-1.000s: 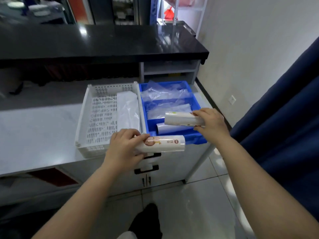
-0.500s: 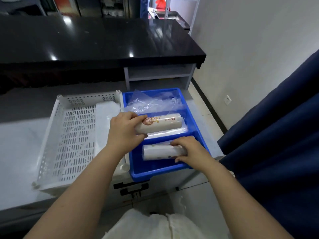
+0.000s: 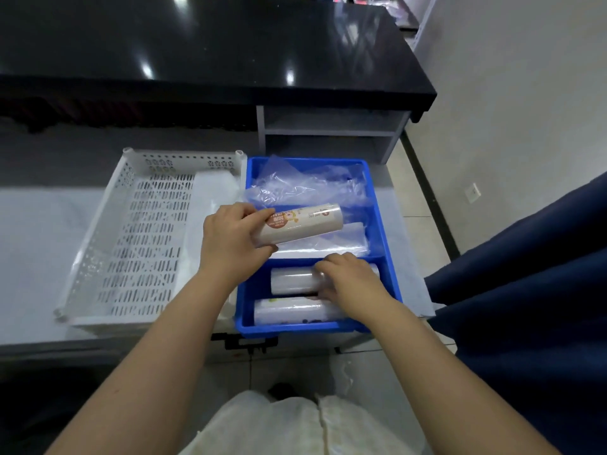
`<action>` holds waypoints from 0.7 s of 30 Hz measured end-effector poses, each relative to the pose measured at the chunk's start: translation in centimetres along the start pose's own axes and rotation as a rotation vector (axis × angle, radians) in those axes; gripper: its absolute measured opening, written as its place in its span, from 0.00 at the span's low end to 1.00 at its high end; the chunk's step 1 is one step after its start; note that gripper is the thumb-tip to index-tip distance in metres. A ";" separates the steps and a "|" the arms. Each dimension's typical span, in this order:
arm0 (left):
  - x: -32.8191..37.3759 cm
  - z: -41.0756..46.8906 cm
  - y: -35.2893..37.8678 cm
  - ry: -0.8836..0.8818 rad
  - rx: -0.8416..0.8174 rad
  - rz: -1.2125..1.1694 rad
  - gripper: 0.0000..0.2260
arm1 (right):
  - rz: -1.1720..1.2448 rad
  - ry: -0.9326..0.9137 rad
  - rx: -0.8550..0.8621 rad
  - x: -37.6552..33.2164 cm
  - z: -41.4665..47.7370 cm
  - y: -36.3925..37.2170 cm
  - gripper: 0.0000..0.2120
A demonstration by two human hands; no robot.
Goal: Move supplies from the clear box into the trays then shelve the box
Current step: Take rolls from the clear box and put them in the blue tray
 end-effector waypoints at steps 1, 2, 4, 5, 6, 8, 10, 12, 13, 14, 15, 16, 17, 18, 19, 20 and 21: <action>-0.1 -0.1 0.0 -0.014 0.005 0.005 0.29 | -0.049 0.002 -0.021 -0.1 0.4 0.3 0.19; -0.1 -0.2 -0.1 -0.025 0.008 0.011 0.29 | -0.100 0.003 -0.042 -0.3 0.7 0.6 0.20; -0.1 -0.4 0.0 -0.041 0.013 0.026 0.28 | -0.190 -0.004 -0.087 -0.6 1.0 1.3 0.21; -0.1 -0.5 0.0 -0.046 0.014 0.034 0.28 | -0.221 -0.010 -0.102 -0.7 1.1 1.5 0.21; -0.1 -0.6 0.0 -0.052 0.017 0.039 0.28 | -0.239 -0.019 -0.109 -0.8 1.1 1.6 0.21; 0.0 -0.9 -0.2 -0.061 0.029 0.045 0.28 | -0.257 -0.043 -0.106 -0.9 1.0 1.6 0.22; 0.0 -1.1 -0.4 -0.071 0.042 0.054 0.28 | -0.269 -0.062 -0.097 -1.0 0.8 1.6 0.25; -0.1 -1.2 -0.7 -0.083 0.051 0.060 0.28 | -0.260 -0.066 -0.083 -1.1 0.3 1.7 0.28; -0.1 -1.3 -0.9 -0.091 0.057 0.061 0.28 | -0.247 -0.072 -0.066 -1.2 0.1 1.8 0.29; -0.2 -1.3 -1.1 -0.098 0.064 0.060 0.28 | -0.231 -0.085 -0.043 -1.4 -0.2 1.7 0.30; -0.2 -1.4 -1.4 -0.107 0.073 0.058 0.28 | -0.217 -0.106 -0.019 -1.7 -0.4 1.6 0.31; -0.3 -1.4 -1.7 -0.114 0.084 0.058 0.28 | -0.205 -0.133 0.011 -2.0 -0.5 1.3 0.33; -0.3 -1.5 -1.9 -0.118 0.094 0.061 0.28 | -0.198 -0.163 0.047 -2.4 -0.7 0.9 0.34; -0.4 -1.6 -2.2 -0.121 0.104 0.066 0.28 | -0.201 -0.194 0.087 -2.9 -0.8 0.3 0.35; -0.4 -1.6 -2.5 -0.124 0.113 0.073 0.28 | -0.213 -0.222 0.125 -3.4 -1.0 -0.4 0.35; -0.6 -1.6 -2.8 -0.128 0.120 0.080 0.27 | -0.225 -0.243 0.165 -3.7 -1.2 -1.3 0.35; -0.7 -1.6 -3.0 -0.131 0.124 0.088 0.27 | -0.233 -0.253 0.212 -3.9 -1.5 -2.3 0.34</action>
Point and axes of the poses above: each hand's wrist, its own z-axis towards the middle knuckle, its own y-axis out of the palm, x = y × z, the point moved 10 cm from there along z, towards the middle knuckle, and after that the axes turned 14 degrees about -y, right-handed, at the moved point
